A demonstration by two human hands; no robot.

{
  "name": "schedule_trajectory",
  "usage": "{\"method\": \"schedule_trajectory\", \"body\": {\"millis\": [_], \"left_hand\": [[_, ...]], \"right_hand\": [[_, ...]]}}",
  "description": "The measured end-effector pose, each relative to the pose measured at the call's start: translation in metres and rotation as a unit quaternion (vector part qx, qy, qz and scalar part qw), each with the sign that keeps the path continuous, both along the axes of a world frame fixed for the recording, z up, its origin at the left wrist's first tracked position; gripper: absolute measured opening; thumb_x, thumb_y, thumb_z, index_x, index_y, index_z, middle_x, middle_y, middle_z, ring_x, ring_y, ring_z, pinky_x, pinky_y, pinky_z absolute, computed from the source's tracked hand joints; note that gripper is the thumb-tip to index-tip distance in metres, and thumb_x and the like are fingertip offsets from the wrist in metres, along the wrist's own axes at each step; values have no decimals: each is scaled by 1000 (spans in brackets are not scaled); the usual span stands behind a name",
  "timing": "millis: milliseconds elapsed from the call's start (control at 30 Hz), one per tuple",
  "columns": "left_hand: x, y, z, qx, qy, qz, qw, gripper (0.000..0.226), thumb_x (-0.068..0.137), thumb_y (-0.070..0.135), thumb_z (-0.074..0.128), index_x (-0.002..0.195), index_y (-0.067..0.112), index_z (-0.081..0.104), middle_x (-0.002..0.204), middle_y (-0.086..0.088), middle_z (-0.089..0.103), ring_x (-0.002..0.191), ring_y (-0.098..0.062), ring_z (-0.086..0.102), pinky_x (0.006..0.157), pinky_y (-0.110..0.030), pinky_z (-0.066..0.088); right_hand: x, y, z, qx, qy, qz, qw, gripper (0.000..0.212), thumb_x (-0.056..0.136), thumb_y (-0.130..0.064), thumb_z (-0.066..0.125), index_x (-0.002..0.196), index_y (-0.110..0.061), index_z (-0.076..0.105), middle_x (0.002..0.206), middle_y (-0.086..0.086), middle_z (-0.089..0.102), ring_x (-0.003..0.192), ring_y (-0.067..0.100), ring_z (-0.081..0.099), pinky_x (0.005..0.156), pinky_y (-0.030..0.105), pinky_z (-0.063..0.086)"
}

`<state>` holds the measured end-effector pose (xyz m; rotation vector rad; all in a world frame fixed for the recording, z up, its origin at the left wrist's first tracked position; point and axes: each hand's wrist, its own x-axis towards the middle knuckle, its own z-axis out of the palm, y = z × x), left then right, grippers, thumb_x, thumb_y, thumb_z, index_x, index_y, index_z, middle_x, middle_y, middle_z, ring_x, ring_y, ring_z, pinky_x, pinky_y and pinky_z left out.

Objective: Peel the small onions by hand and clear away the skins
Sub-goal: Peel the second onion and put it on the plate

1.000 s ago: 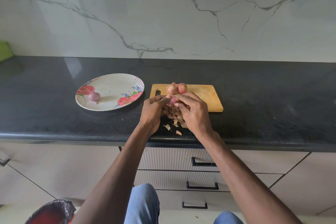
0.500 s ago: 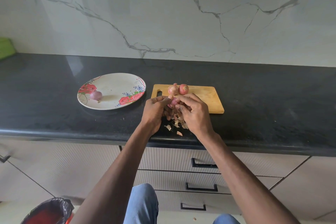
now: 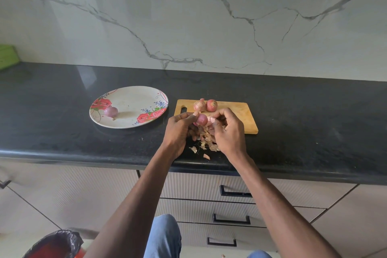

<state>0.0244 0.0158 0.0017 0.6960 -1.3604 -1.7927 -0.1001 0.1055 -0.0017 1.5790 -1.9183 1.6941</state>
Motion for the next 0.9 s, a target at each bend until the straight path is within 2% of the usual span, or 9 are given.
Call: {"method": "schedule_trajectory", "body": {"millis": [33, 133, 233, 300, 467, 667, 900], "left_hand": [[0, -1, 0, 3, 2, 0, 1000, 20, 100, 14, 60, 89, -1, 69, 79, -26, 61, 52, -25, 53, 45, -28, 44], [0, -1, 0, 5, 9, -5, 1000, 20, 100, 13, 59, 87, 0, 69, 76, -23, 61, 53, -24, 54, 45, -26, 46], [0, 0, 1, -3, 2, -3, 1000, 20, 99, 12, 60, 87, -1, 68, 76, -21, 60, 52, -22, 54, 45, -25, 45], [0, 0, 2, -8, -5, 0, 1000, 20, 99, 13, 60, 88, -2, 69, 76, -20, 60, 51, -21, 54, 44, -25, 44], [1, 2, 2, -26, -18, 2, 999, 23, 98, 17, 63, 84, 0, 70, 73, -17, 60, 49, -19, 53, 43, -25, 40], [-2, 2, 2, -31, -29, 5, 999, 26, 98, 19, 64, 84, -2, 69, 69, -17, 60, 48, -20, 53, 41, -24, 42], [-2, 2, 1, -8, -5, -1, 1000, 21, 100, 13, 59, 104, -6, 68, 68, -16, 63, 52, -18, 57, 47, -25, 46]], "right_hand": [[-1, 0, 0, -6, 6, -3, 1000, 17, 86, 5, 70, 96, -8, 65, 94, 0, 66, 86, 10, 61, 77, 17, 50], [-1, -1, -1, -8, 39, 12, 999, 23, 85, 4, 72, 106, -6, 74, 106, 1, 67, 98, 7, 60, 86, 9, 47], [0, -2, -2, -13, 63, 32, 997, 22, 85, 4, 73, 106, -4, 77, 106, -2, 67, 100, 5, 60, 87, 13, 50], [-1, -4, -3, -17, 63, 34, 997, 19, 84, 5, 73, 102, -2, 77, 103, 2, 70, 98, 8, 62, 88, 15, 51], [-1, -6, -6, 2, 79, 38, 996, 13, 87, 6, 70, 98, -1, 72, 103, 4, 66, 96, 10, 61, 87, 12, 48], [5, -10, -10, 36, 142, 9, 989, 12, 91, 9, 59, 94, -2, 57, 103, 7, 56, 97, 10, 48, 85, 17, 42], [8, -12, -10, 40, 180, -34, 982, 21, 84, 15, 59, 96, -2, 56, 112, 20, 58, 102, 20, 50, 91, 22, 42]]}}
